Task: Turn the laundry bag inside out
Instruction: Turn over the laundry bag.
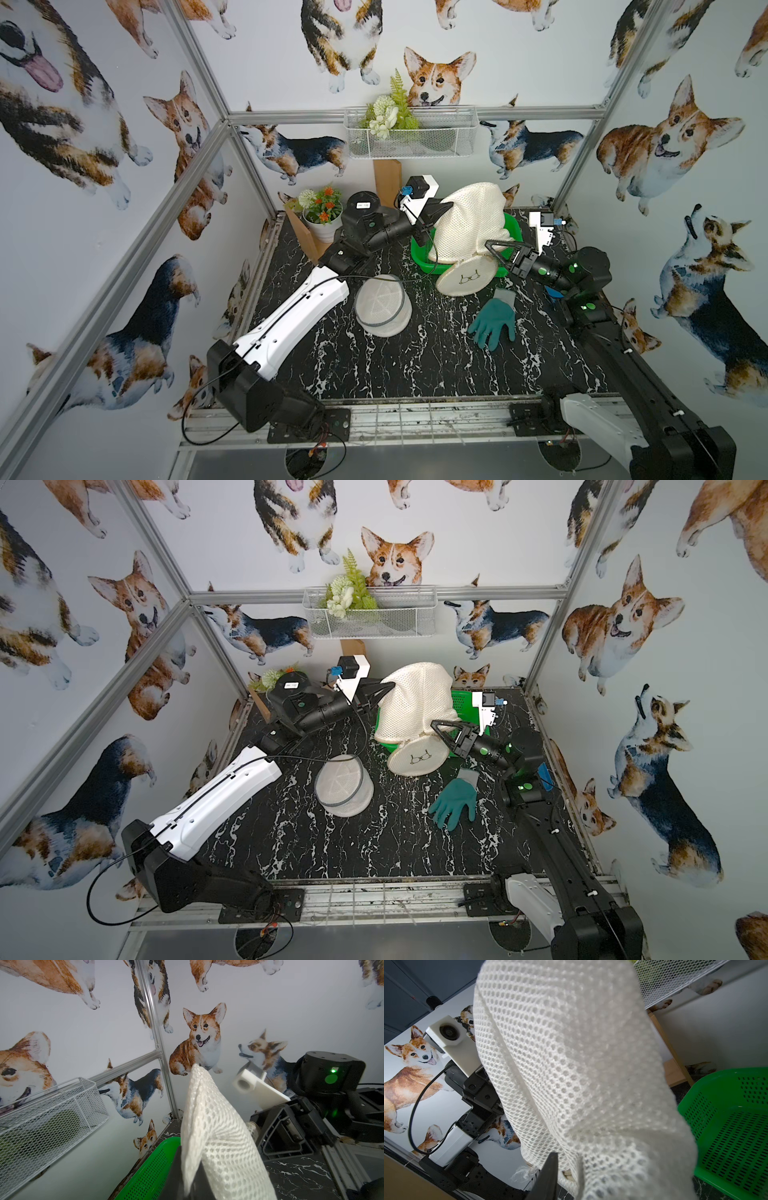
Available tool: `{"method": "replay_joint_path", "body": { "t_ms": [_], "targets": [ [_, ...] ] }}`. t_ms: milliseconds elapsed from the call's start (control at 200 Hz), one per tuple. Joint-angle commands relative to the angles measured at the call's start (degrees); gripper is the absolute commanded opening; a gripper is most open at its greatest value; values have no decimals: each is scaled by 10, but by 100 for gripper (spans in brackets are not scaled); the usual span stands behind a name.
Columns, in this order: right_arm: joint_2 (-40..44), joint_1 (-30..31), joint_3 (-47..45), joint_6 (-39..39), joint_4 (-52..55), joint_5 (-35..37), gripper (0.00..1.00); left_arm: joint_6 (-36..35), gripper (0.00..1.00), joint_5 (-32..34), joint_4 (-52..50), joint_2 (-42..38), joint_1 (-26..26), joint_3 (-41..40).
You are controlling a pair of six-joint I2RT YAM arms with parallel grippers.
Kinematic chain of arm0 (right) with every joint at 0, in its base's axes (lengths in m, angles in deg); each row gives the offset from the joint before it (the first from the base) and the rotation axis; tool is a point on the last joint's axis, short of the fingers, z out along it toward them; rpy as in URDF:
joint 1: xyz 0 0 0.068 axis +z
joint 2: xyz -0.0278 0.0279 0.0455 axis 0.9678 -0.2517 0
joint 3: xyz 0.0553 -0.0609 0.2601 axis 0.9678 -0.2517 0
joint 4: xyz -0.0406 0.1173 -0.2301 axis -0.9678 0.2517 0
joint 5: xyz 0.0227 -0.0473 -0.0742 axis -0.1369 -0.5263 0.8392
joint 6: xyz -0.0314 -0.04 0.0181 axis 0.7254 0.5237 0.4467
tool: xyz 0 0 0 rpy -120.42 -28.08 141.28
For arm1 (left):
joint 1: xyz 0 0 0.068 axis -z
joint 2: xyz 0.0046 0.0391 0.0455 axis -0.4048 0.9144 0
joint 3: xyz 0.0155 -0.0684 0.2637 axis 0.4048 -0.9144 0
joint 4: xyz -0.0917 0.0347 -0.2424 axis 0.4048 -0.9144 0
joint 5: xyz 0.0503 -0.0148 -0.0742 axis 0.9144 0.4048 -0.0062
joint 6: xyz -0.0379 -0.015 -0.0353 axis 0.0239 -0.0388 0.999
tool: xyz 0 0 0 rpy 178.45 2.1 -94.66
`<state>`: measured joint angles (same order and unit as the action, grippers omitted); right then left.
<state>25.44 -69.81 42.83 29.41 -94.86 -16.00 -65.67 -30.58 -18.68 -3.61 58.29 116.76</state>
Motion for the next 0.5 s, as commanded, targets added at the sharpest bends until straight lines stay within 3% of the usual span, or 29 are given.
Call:
{"method": "replay_joint_path", "body": {
  "t_ms": [0,80,195,305,360,440,495],
  "targets": [
    [4,1,1,-2,-25,-24,0,21,9,60,-22,4,-1,9],
    [15,1,2,-4,-9,-11,0,38,45,97,-41,4,-1,14],
    [12,1,46,11,116,44,0,45,69,180,-98,2,-1,23],
    [3,1,94,15,217,115,0,53,85,277,-142,-13,-5,17],
    [4,1,100,5,219,134,0,57,87,317,-163,-17,-6,18],
    [4,1,102,-9,208,147,0,54,89,327,-169,-20,-1,20],
    [0,1,106,-9,205,149,0,45,87,299,-156,-22,6,18]
  ]
}}
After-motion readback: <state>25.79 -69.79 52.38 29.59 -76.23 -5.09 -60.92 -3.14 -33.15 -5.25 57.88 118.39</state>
